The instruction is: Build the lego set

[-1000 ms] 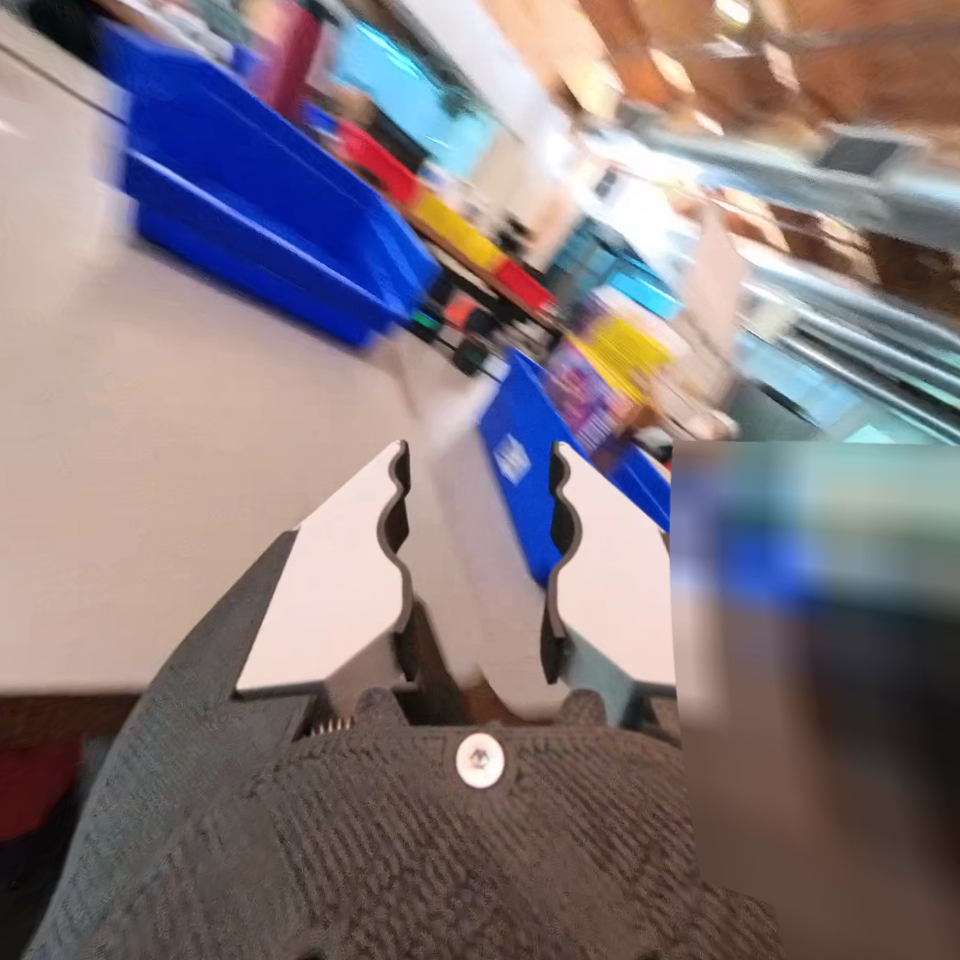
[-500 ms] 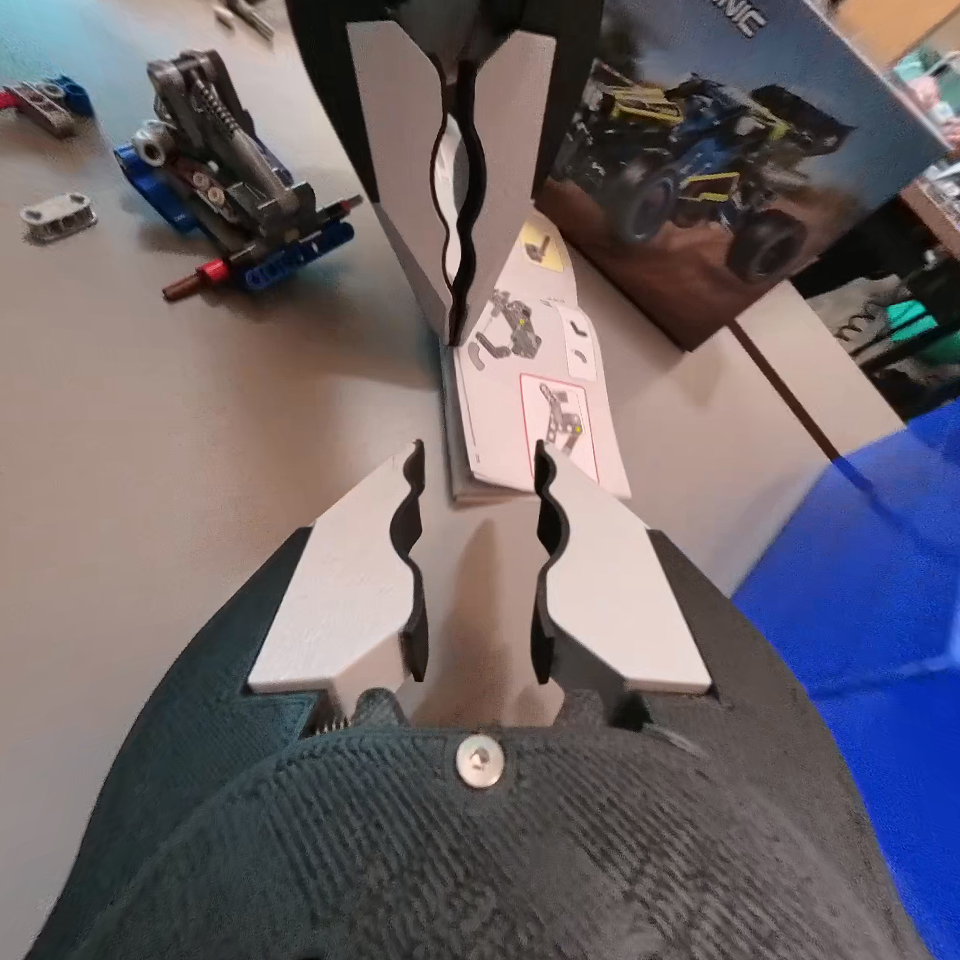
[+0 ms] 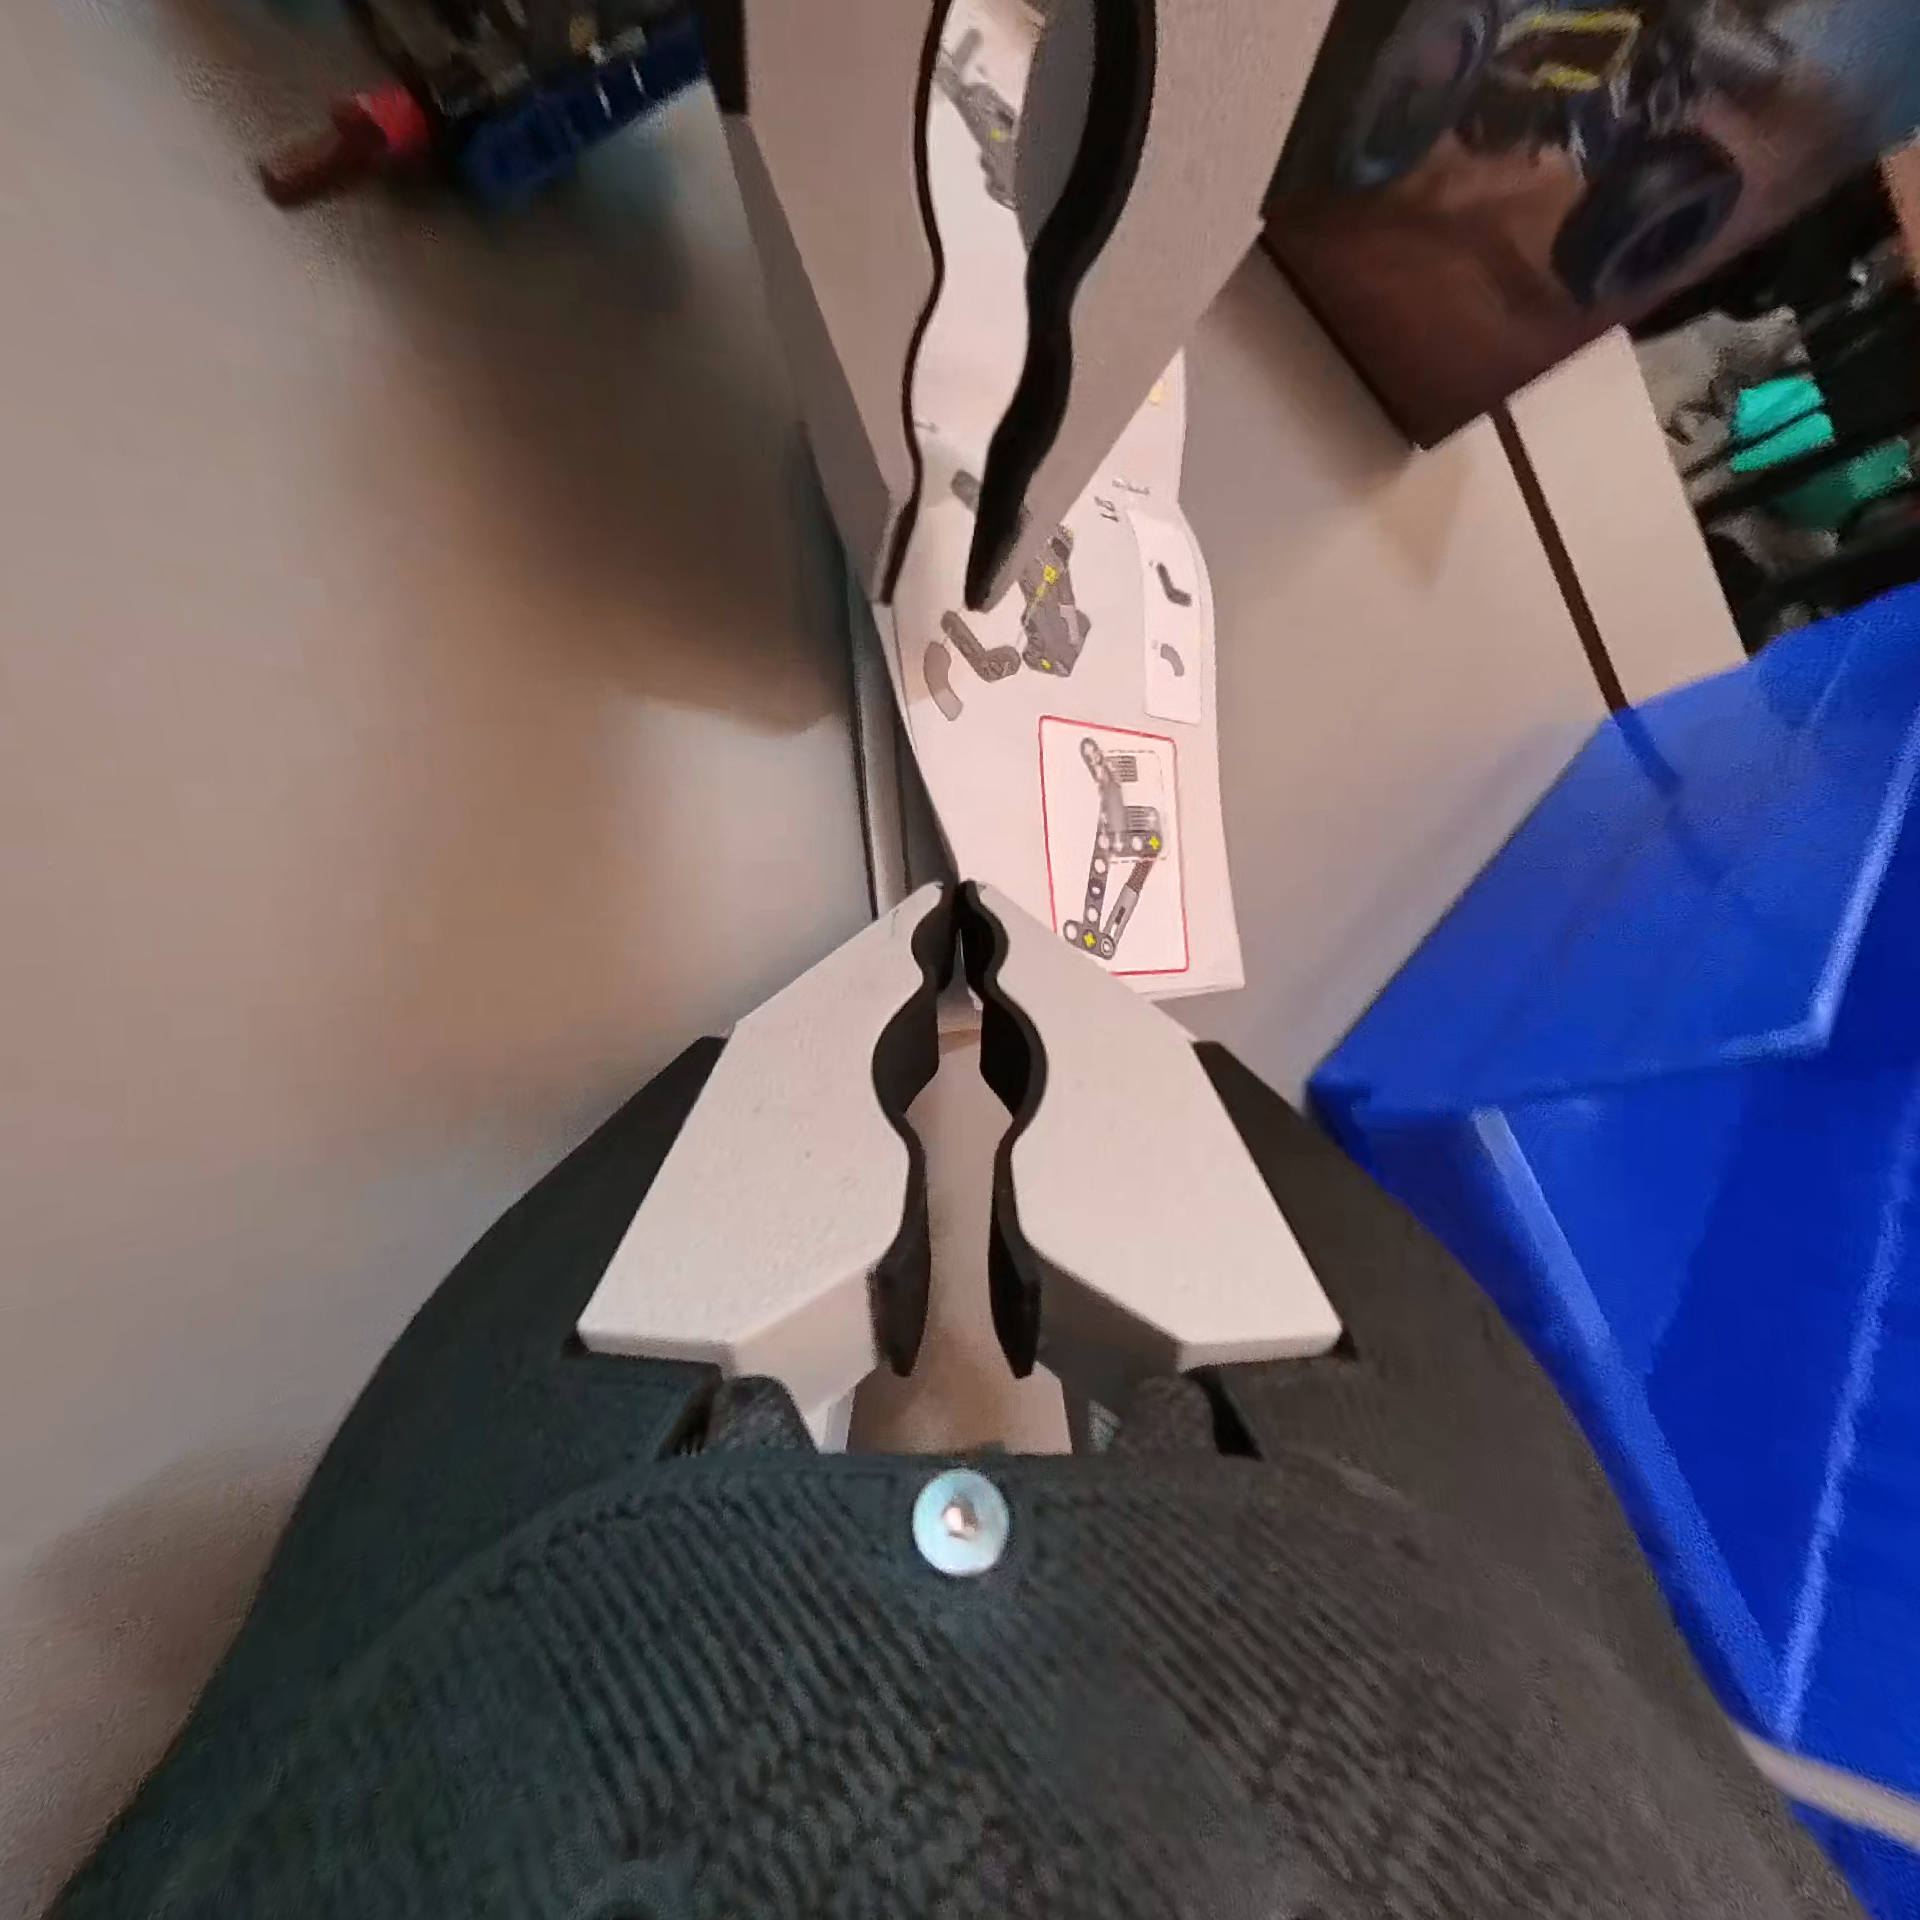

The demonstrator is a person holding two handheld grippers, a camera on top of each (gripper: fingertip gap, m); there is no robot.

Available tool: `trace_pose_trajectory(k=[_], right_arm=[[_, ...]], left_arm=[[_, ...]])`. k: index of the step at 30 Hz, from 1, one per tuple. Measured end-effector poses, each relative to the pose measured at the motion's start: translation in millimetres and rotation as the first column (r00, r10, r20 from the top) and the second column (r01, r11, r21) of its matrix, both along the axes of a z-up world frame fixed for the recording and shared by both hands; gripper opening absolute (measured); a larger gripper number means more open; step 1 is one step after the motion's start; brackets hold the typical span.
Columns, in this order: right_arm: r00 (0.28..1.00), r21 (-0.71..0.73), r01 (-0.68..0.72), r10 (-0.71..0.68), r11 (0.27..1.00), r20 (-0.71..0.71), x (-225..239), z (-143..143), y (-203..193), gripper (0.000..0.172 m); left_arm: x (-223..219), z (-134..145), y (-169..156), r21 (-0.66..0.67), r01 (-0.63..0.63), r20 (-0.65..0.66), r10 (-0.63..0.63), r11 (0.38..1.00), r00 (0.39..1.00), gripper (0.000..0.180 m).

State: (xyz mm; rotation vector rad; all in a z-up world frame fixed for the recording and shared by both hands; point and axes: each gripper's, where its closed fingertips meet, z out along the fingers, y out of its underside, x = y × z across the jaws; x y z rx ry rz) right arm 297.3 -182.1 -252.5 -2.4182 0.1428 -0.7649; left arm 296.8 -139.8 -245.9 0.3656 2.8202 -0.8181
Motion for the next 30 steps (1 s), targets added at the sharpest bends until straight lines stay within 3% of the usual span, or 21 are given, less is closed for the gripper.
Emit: trace_pose_trajectory(k=[5, 9, 19, 22, 25, 28, 30], right_arm=[[0.993, -0.031, 0.087, -0.084, 0.996, 0.086, -0.7, 3.7, -30.9, 0.000], [0.992, -0.020, 0.075, -0.072, 0.997, 0.104, -5.5, 4.2, -44.4, 0.000], [0.991, 0.117, 0.014, -0.029, 0.993, 0.129, -10.4, 15.6, -42.6, 0.000], [0.987, 0.152, 0.017, -0.041, 0.988, 0.153, -7.3, 19.8, -42.2, 0.000], [0.988, 0.176, 0.006, -0.033, 0.984, 0.153, -7.5, 20.2, -41.1, 0.000], [0.988, 0.202, -0.012, -0.020, 0.979, 0.155, -8.9, 21.5, -39.3, 0.000], [0.987, 0.209, -0.011, -0.023, 0.978, 0.156, -8.8, 21.7, -40.1, 0.000]], left_arm=[[-3.0, 1.5, -21.4, 0.022, 0.021, 0.048, -0.022, 1.000, 0.999, 0.000], [-5.7, 1.2, -28.6, 0.042, 0.006, 0.036, -0.007, 0.999, 0.999, 0.001], [-12.8, 7.8, -52.1, -0.008, -0.056, -0.022, 0.056, 0.998, 0.998, 0.000], [-16.0, 9.0, -58.4, -0.027, -0.082, -0.047, 0.081, 0.996, 0.996, 0.023], [-17.3, 10.4, -63.6, -0.032, -0.090, -0.040, 0.089, 0.995, 0.995, 0.022], [-10.5, 9.6, -63.5, -0.008, -0.112, 0.000, 0.112, 0.994, 0.994, 0.000], [-9.7, 11.1, -63.7, -0.004, -0.111, 0.004, 0.111, 0.994, 0.994, 0.000]])
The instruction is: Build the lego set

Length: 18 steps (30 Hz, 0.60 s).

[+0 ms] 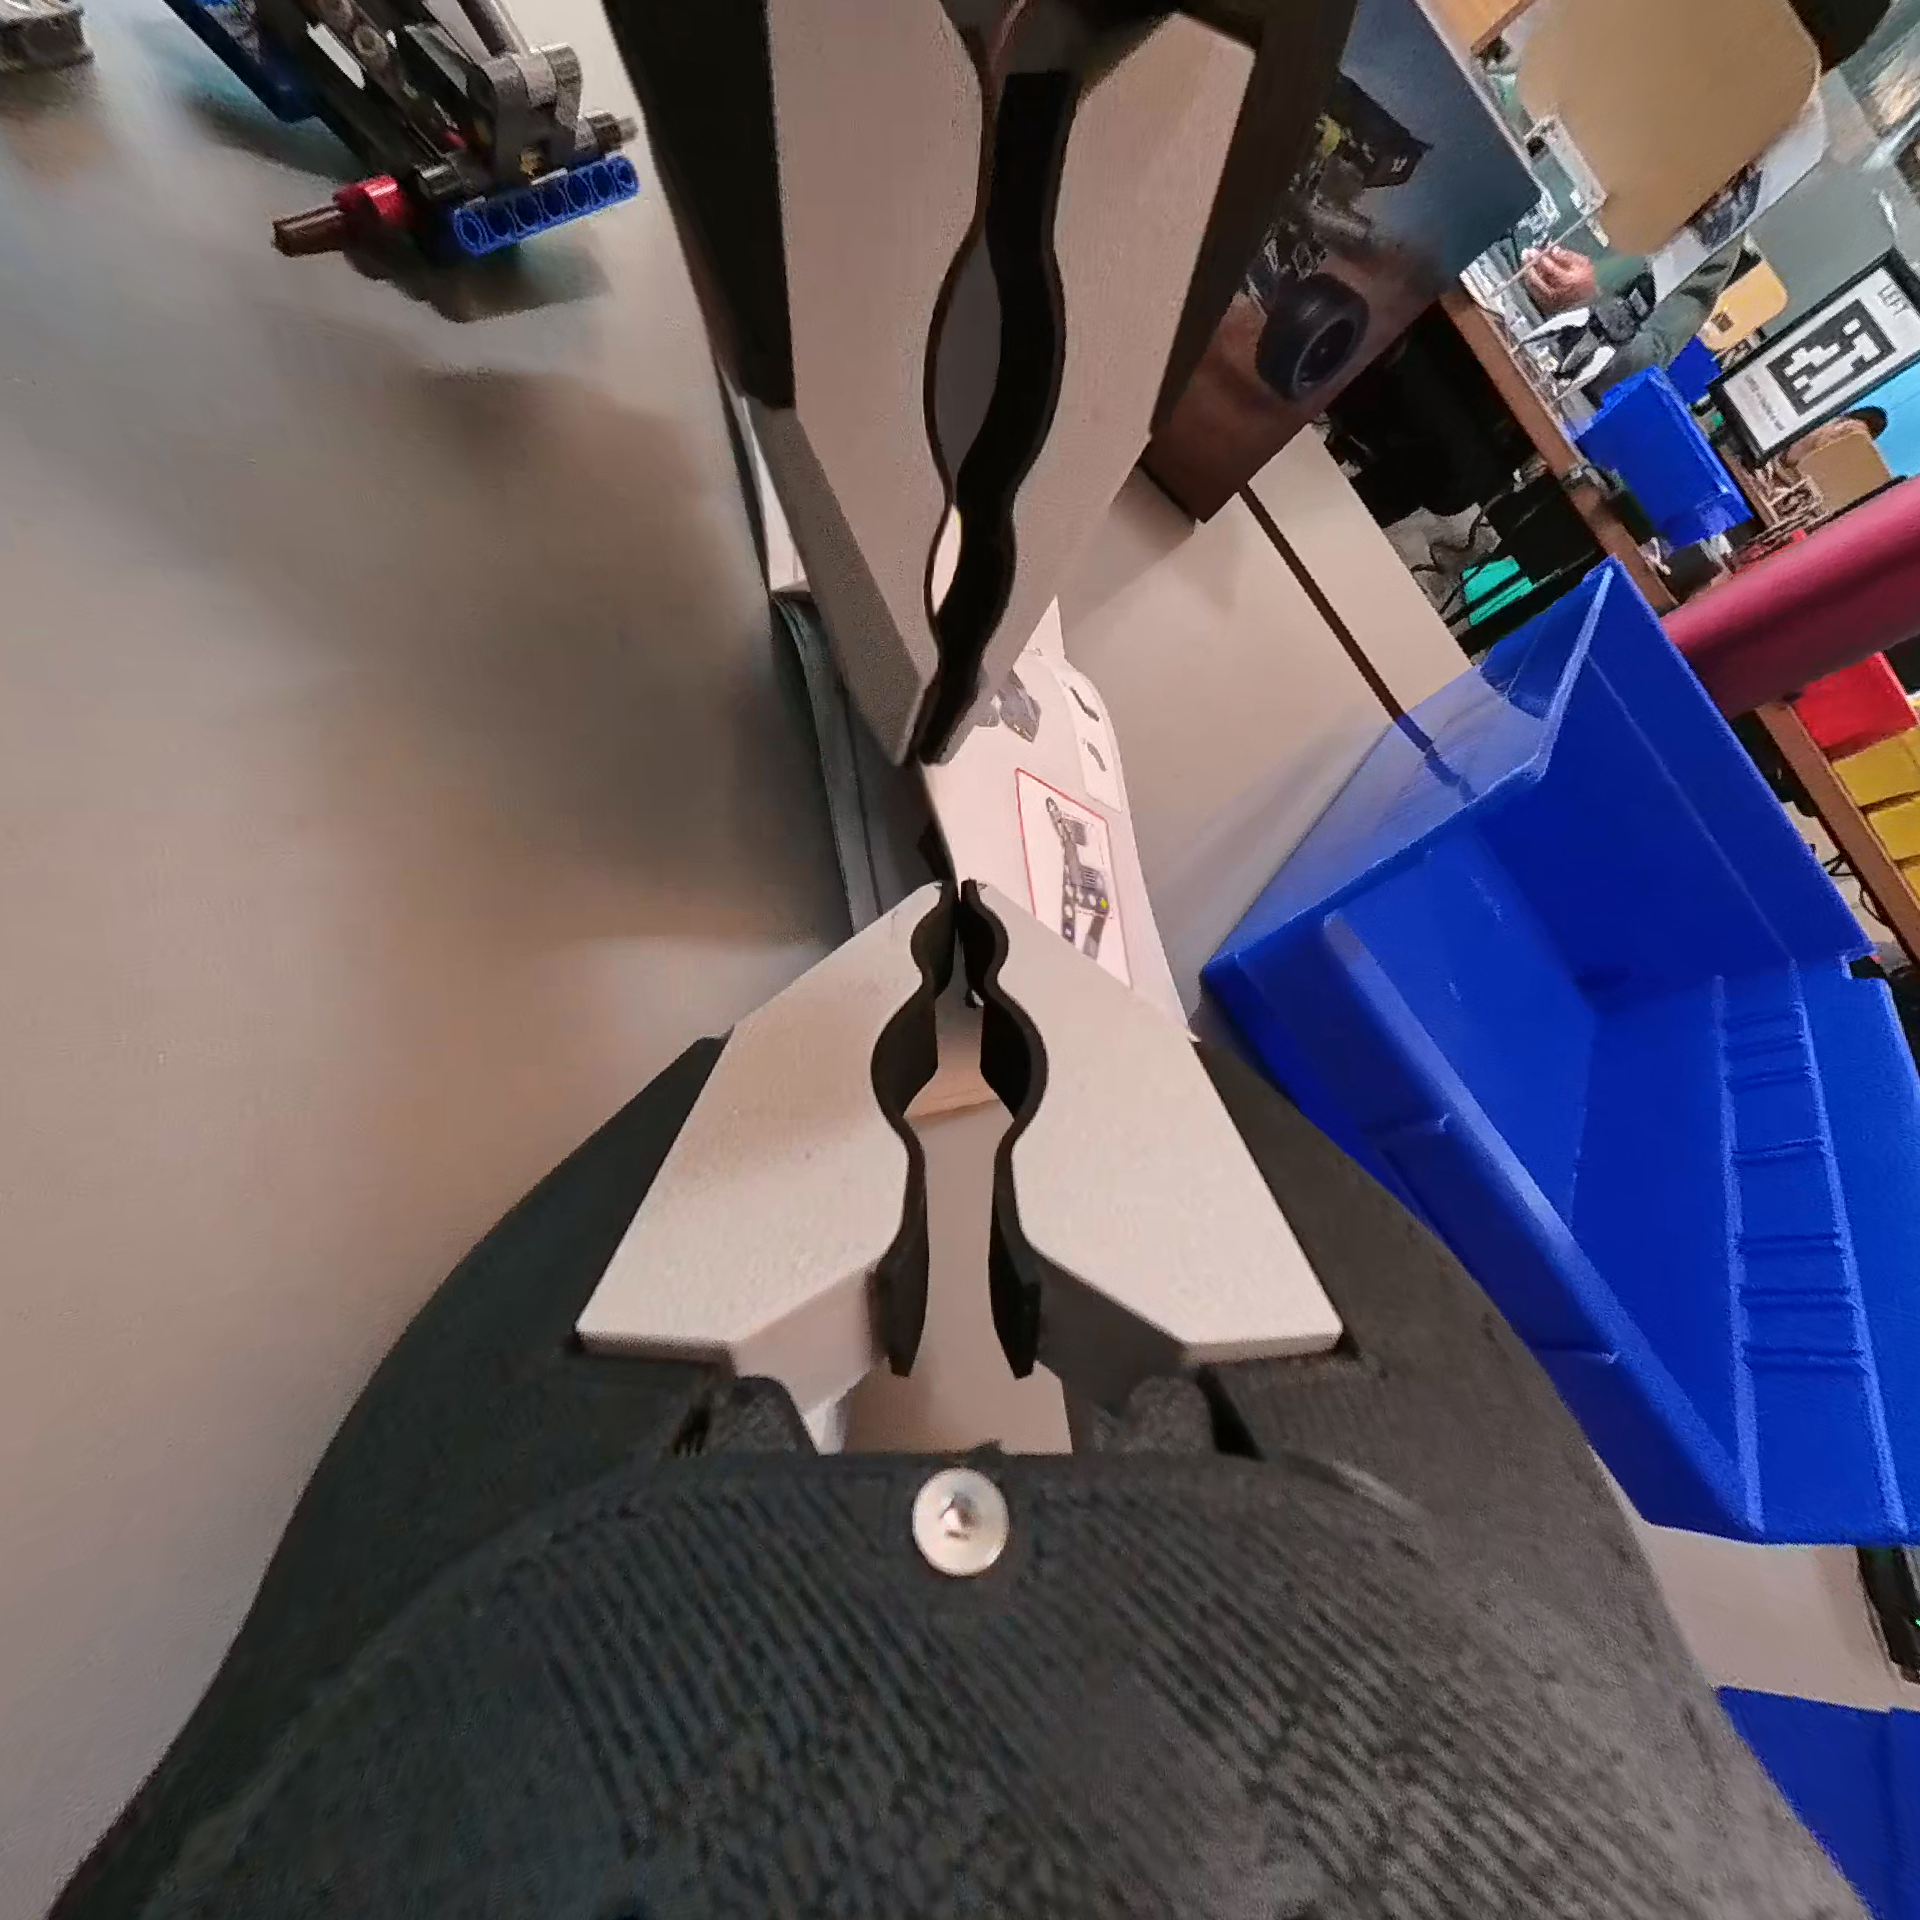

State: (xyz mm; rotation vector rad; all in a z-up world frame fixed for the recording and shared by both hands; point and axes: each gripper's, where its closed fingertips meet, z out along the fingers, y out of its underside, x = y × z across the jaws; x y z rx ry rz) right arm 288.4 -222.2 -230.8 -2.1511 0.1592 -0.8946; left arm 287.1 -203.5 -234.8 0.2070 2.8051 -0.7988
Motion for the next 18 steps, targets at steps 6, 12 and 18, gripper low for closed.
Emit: trace_pose_trajectory(k=[6, 12, 18], right_arm=[[1.000, 0.040, -0.014, 0.015, 0.999, -0.002, -0.5, 1.5, 2.0, 0.000], [0.999, 0.038, -0.027, 0.028, 0.999, -0.016, -1.4, -2.6, 3.6, 0.000], [1.000, 0.066, -0.029, 0.030, 0.997, -0.011, -1.2, 1.1, 3.8, 0.000]], left_arm=[[1.2, 3.9, 2.6, 0.015, -0.043, 0.004, 0.042, 0.999, 0.999, 0.009], [-0.1, 8.4, 8.8, 0.020, -0.078, 0.032, 0.077, 0.997, 0.996, 0.010], [8.0, 12.7, 15.0, 0.003, -0.135, 0.068, 0.135, 0.991, 0.989, 0.007]])
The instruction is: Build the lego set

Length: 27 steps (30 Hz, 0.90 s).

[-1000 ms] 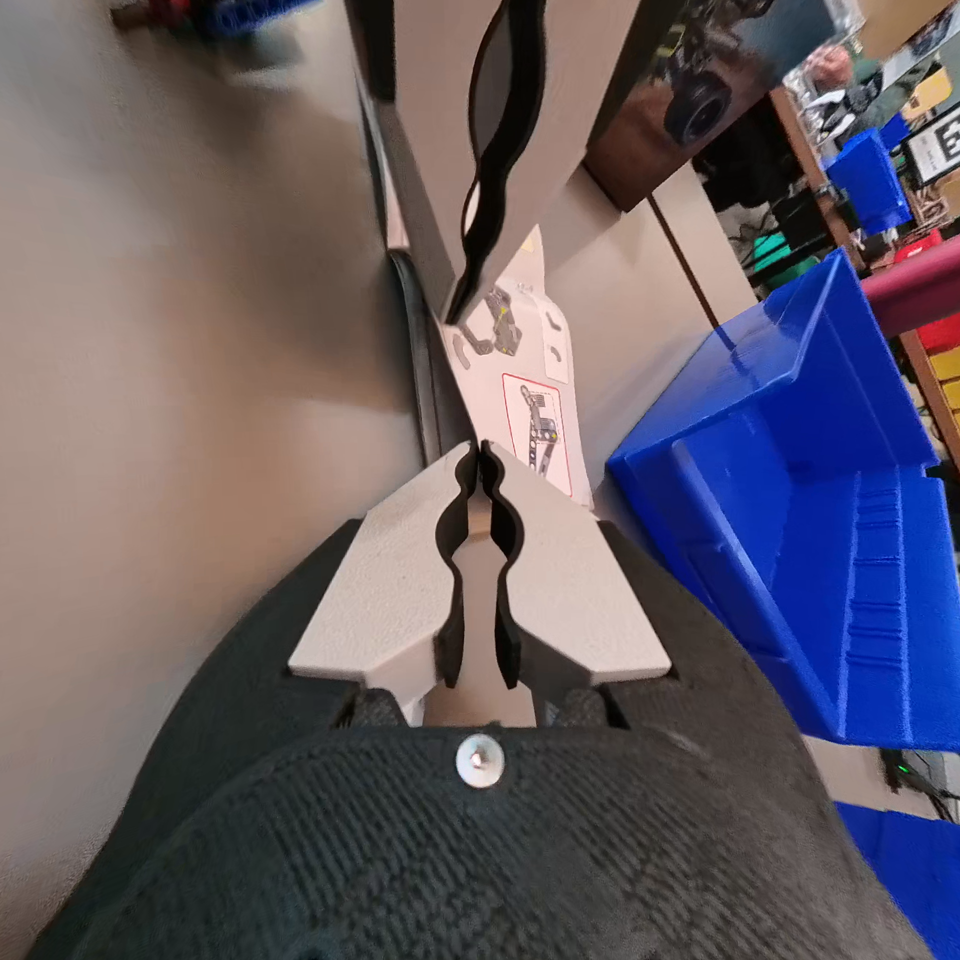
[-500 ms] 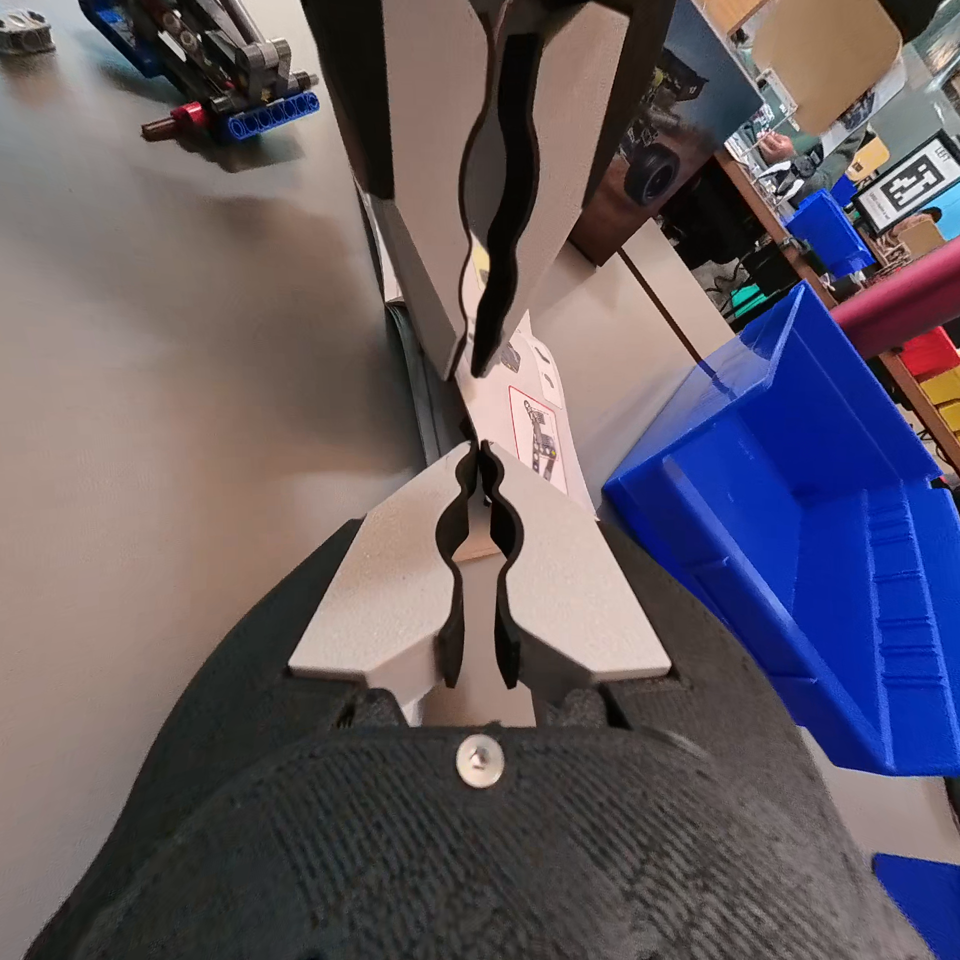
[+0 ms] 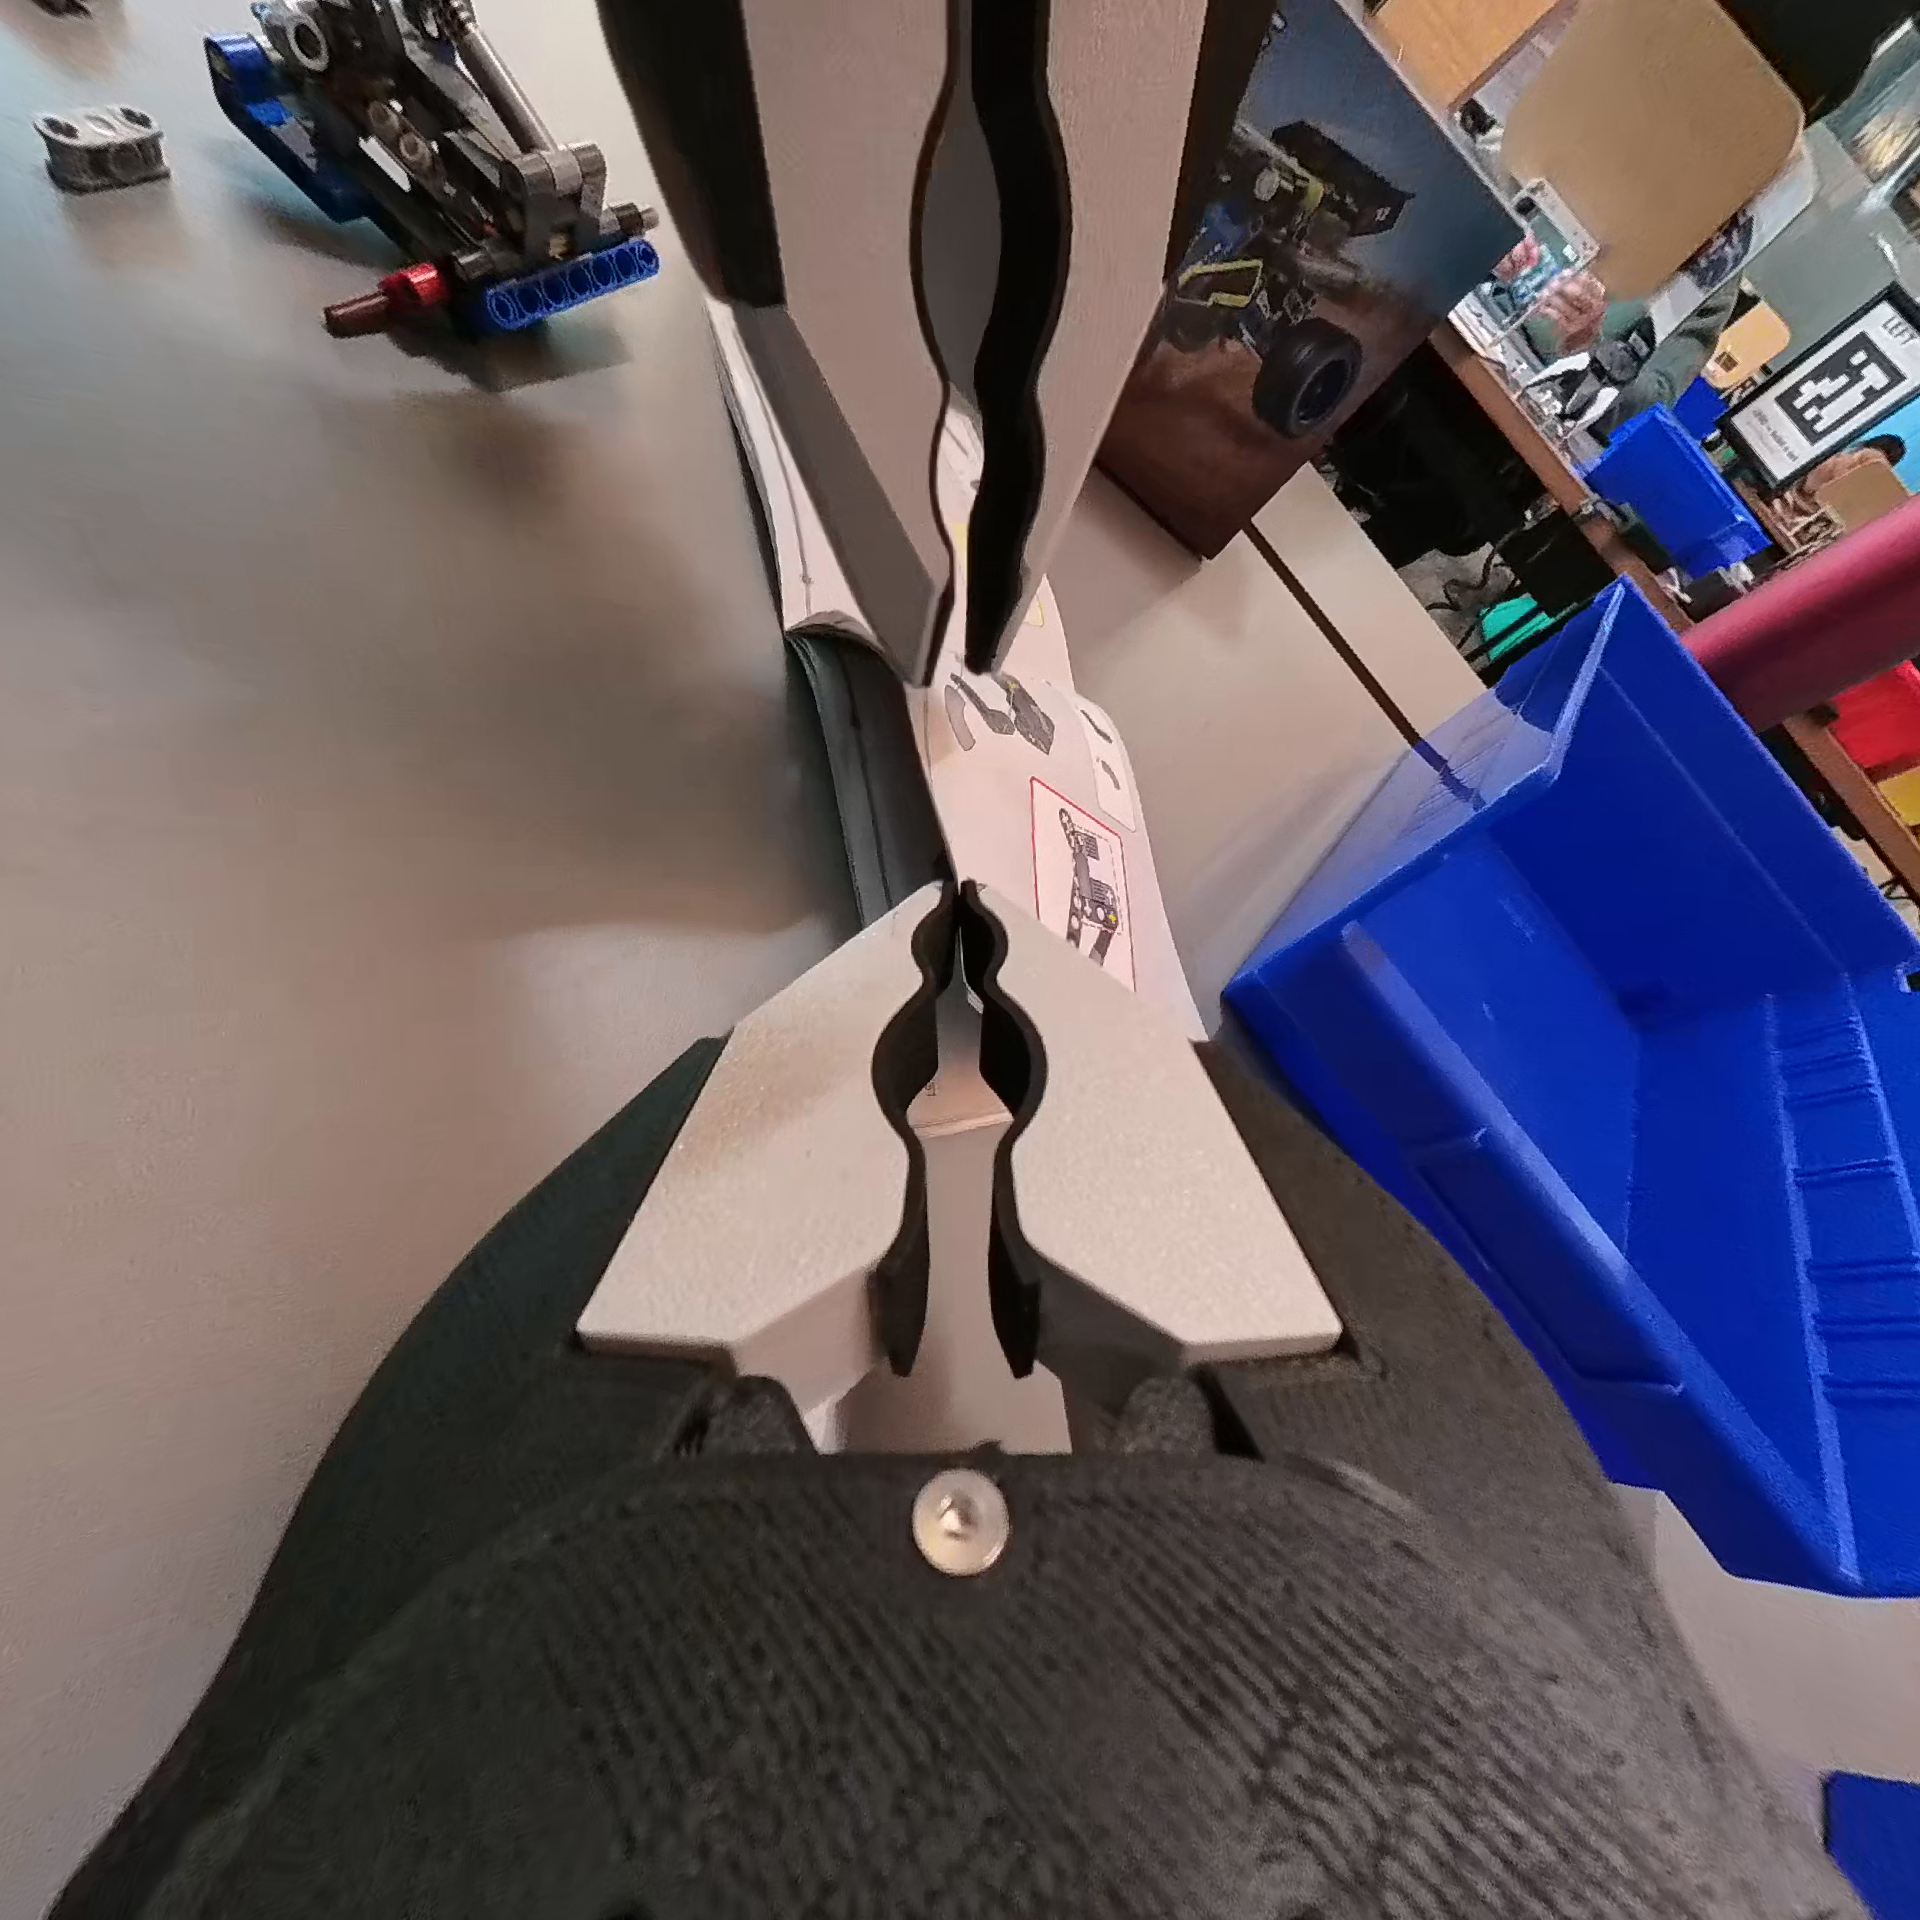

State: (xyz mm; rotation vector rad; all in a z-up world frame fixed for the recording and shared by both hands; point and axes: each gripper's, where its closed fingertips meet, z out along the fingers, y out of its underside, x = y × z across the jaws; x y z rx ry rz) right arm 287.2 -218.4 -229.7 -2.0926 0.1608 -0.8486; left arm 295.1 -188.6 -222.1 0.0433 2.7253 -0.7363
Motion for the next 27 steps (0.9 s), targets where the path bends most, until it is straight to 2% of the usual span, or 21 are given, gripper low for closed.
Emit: trace_pose_trajectory(k=[15, 18, 22, 25, 27], right_arm=[[1.000, -0.010, -0.010, 0.010, 1.000, 0.021, -1.0, 2.6, -4.3, 0.000], [0.999, 0.002, -0.042, 0.042, 0.999, 0.028, -6.1, 4.1, -4.9, 0.000], [0.998, -0.038, -0.048, 0.049, 0.998, 0.025, -8.3, -0.8, -9.9, 0.000], [0.997, -0.033, -0.075, 0.076, 0.997, 0.028, -13.4, 2.6, -8.7, 0.000], [0.995, -0.056, -0.098, 0.100, 0.994, 0.030, -18.2, 3.3, -6.3, 0.000]], left_arm=[[1.0, 14.0, -5.4, -0.055, -0.006, 0.043, 0.009, 0.998, 0.999, 0.000], [-6.4, 14.6, -0.9, -0.043, 0.000, 0.037, 0.002, 0.999, 0.999, 0.007], [-10.1, 6.7, 3.7, -0.025, -0.016, 0.094, 0.018, 1.000, 0.995, 0.010], [-15.6, 2.4, -9.3, -0.049, -0.025, 0.155, 0.032, 0.999, 0.987, 0.014], [-17.4, -0.2, -17.6, -0.042, -0.018, 0.269, 0.028, 0.999, 0.963, 0.014]])
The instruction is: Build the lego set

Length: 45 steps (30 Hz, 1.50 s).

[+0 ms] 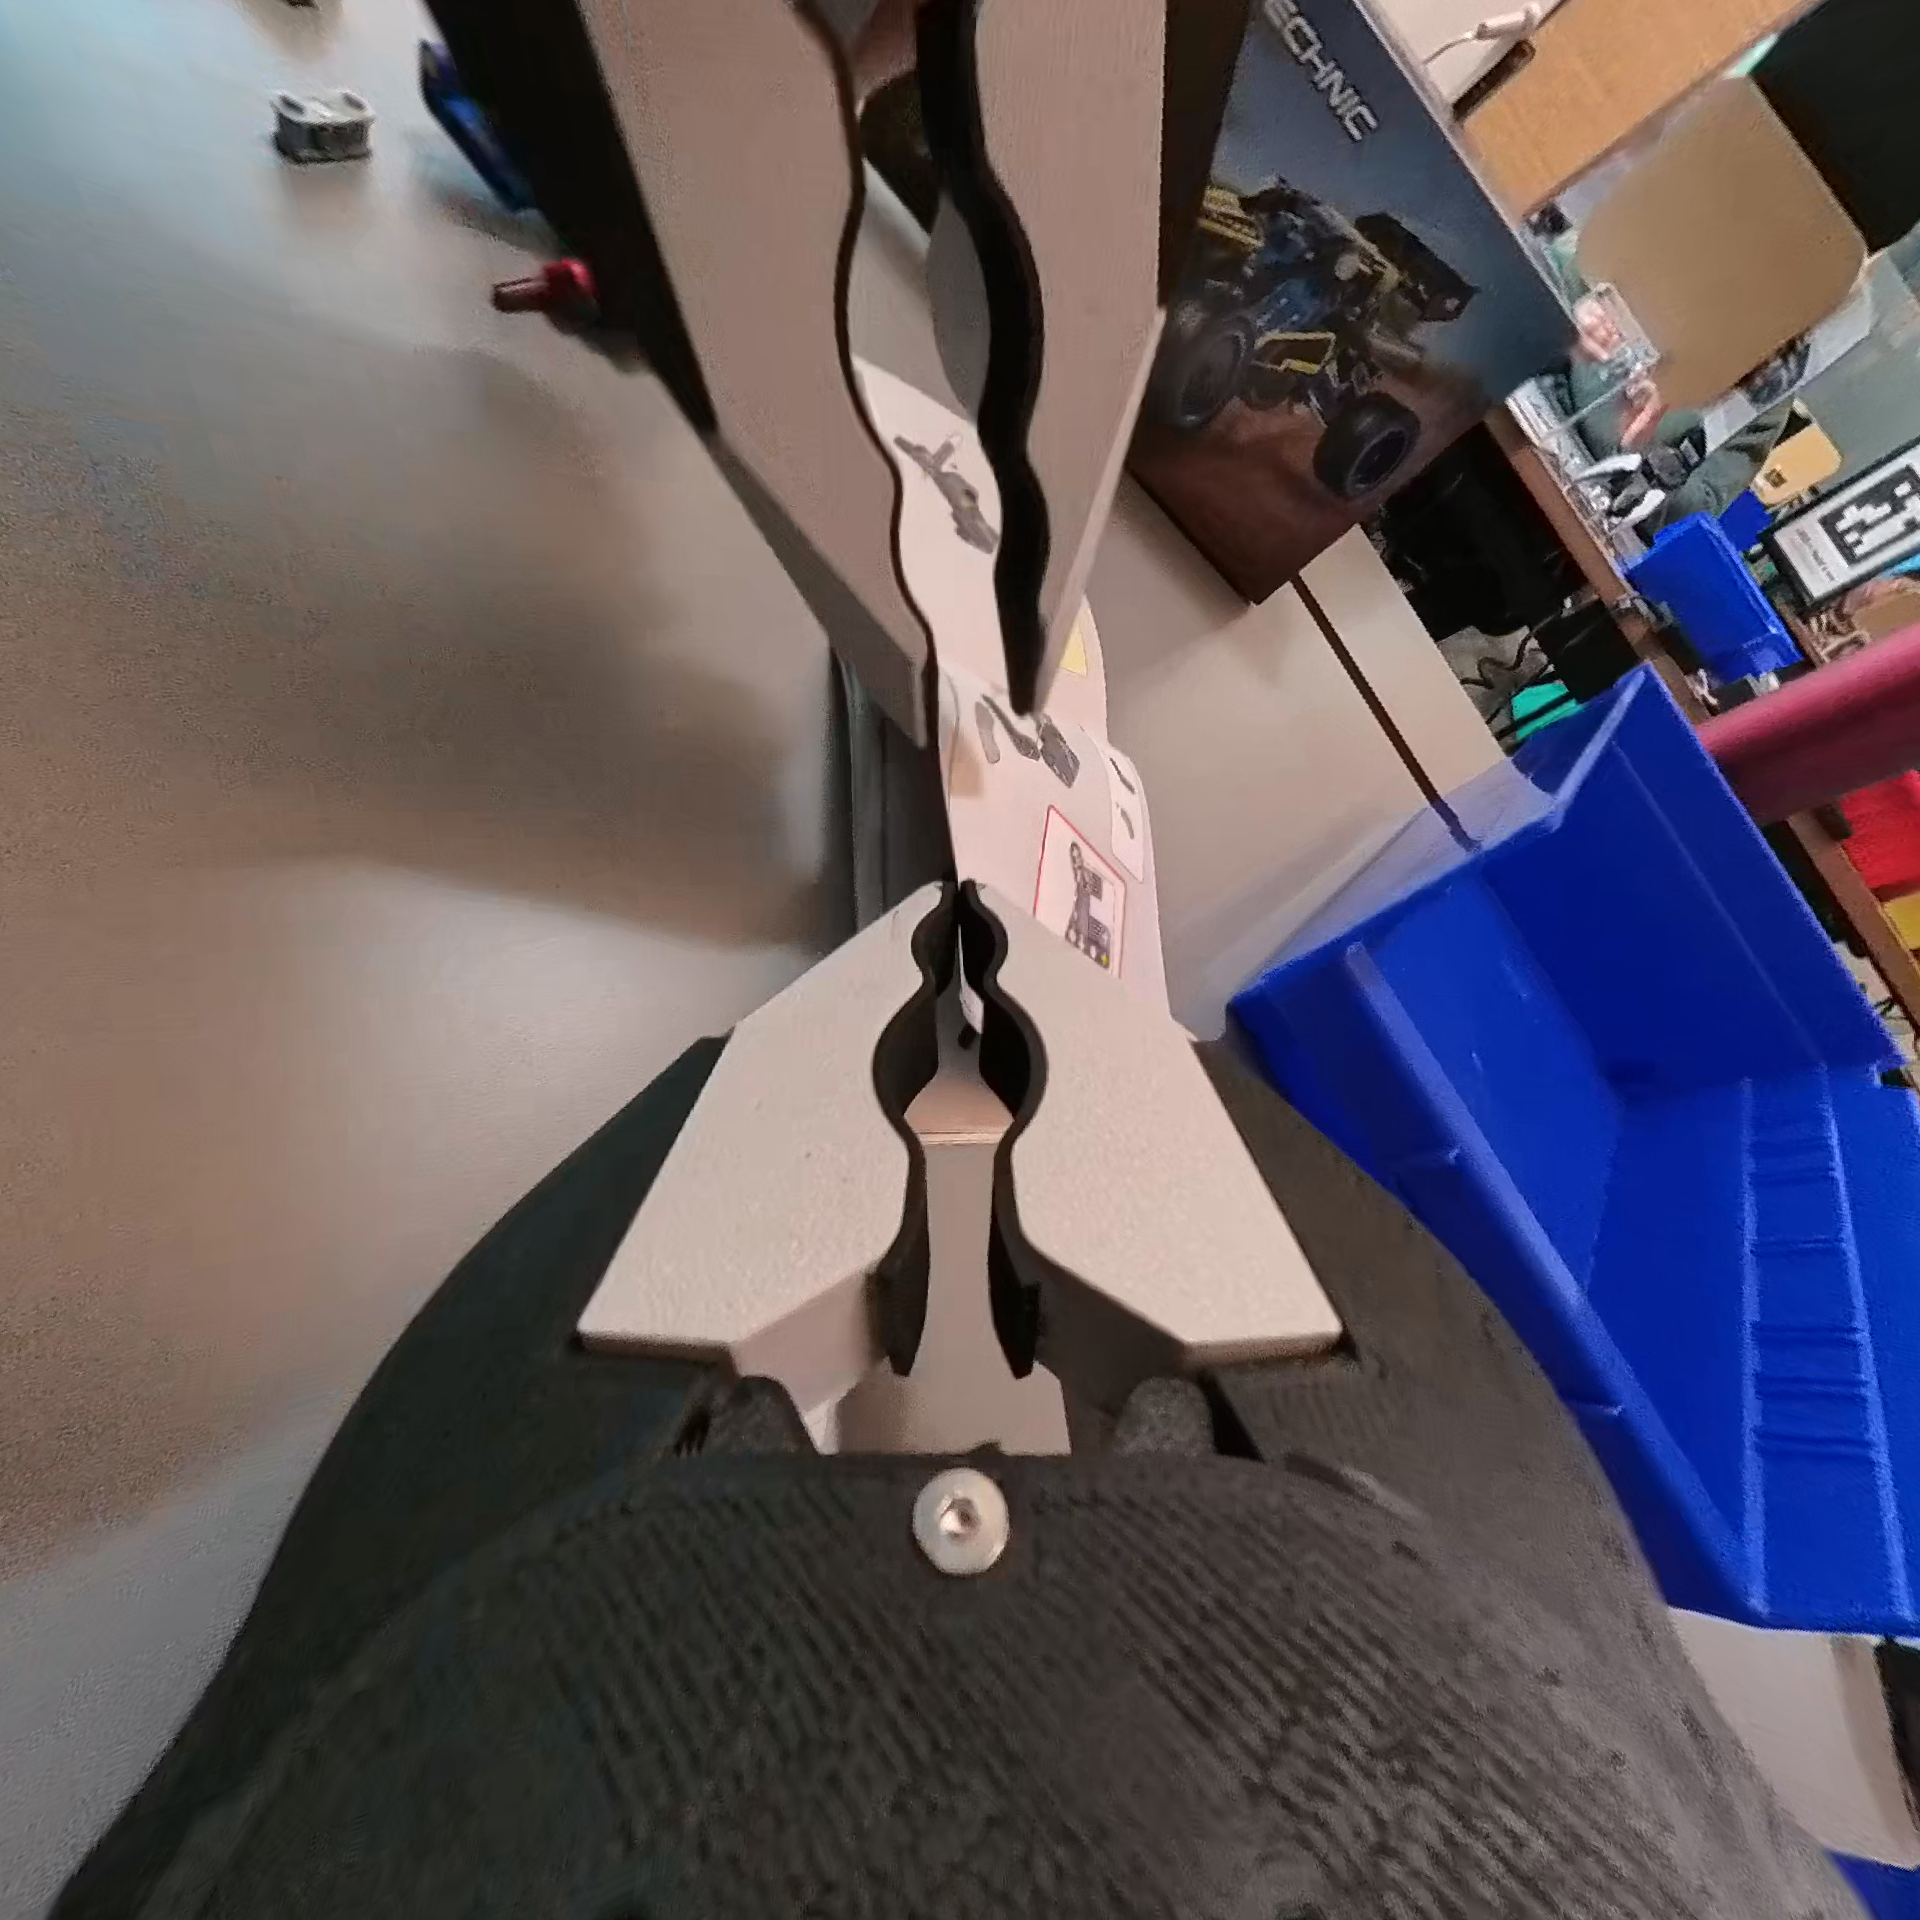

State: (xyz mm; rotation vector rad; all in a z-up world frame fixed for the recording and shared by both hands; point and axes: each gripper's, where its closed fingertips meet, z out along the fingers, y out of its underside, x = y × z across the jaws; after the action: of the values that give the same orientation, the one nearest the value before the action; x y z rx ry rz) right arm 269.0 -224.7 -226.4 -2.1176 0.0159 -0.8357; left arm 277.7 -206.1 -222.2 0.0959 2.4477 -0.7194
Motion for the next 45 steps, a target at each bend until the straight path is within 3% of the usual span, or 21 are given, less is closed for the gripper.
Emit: trace_pose_trajectory(k=[2, 5, 7, 14, 26, 32, 34, 42, 45], right_arm=[[1.000, -0.035, -0.006, 0.007, 0.999, 0.018, -2.4, 1.4, 0.5, 0.000], [1.000, -0.102, 0.017, -0.014, 0.995, 0.026, -2.8, 0.2, -7.4, 0.000], [1.000, -0.127, 0.025, -0.025, 0.992, 0.005, -5.8, -0.7, -15.4, 0.000], [0.996, -0.069, 0.025, -0.031, 0.997, -0.084, -23.7, 13.6, -34.7, 0.003], [0.994, -0.054, 0.044, -0.049, 0.998, -0.097, -20.2, 2.7, -51.7, 0.000], [0.999, -0.074, 0.052, -0.053, 0.996, -0.008, -16.0, 10.1, -51.1, 0.000], [0.998, -0.092, 0.058, -0.059, 0.994, -0.008, -15.4, 7.0, -53.2, 0.000], [0.997, -0.125, 0.065, -0.061, 0.990, 0.035, -12.4, 7.7, -52.1, 0.000], [0.997, -0.141, 0.065, -0.057, 0.988, 0.061, -11.7, 10.6, -49.1, 0.000]], left_arm=[[-4.3, -7.7, -5.3, 0.045, 0.006, 0.097, -0.010, 0.999, 0.995, 0.016], [-2.7, -8.7, -15.0, 0.086, -0.004, 0.276, -0.020, 0.996, 0.961, 0.000], [-4.9, -8.3, -23.1, 0.110, 0.005, 0.371, -0.046, 0.994, 0.928, 0.000], [-26.5, -0.7, -42.2, 0.007, 0.040, 0.436, -0.039, 0.999, 0.899, 0.000], [-31.9, -3.5, -42.9, -0.020, 0.052, 0.421, -0.039, 0.998, 0.906, 0.000], [-38.1, 1.3, -49.4, -0.026, 0.067, 0.382, -0.052, 0.997, 0.923, 0.008], [-39.7, 3.5, -51.2, -0.051, 0.067, 0.350, -0.045, 0.996, 0.936, 0.000], [-41.3, 8.8, -56.1, -0.126, 0.045, 0.204, -0.018, 0.991, 0.979, 0.000], [-42.5, 13.2, -62.4, -0.203, 0.013, 0.088, 0.005, 0.979, 0.996, 0.012]])
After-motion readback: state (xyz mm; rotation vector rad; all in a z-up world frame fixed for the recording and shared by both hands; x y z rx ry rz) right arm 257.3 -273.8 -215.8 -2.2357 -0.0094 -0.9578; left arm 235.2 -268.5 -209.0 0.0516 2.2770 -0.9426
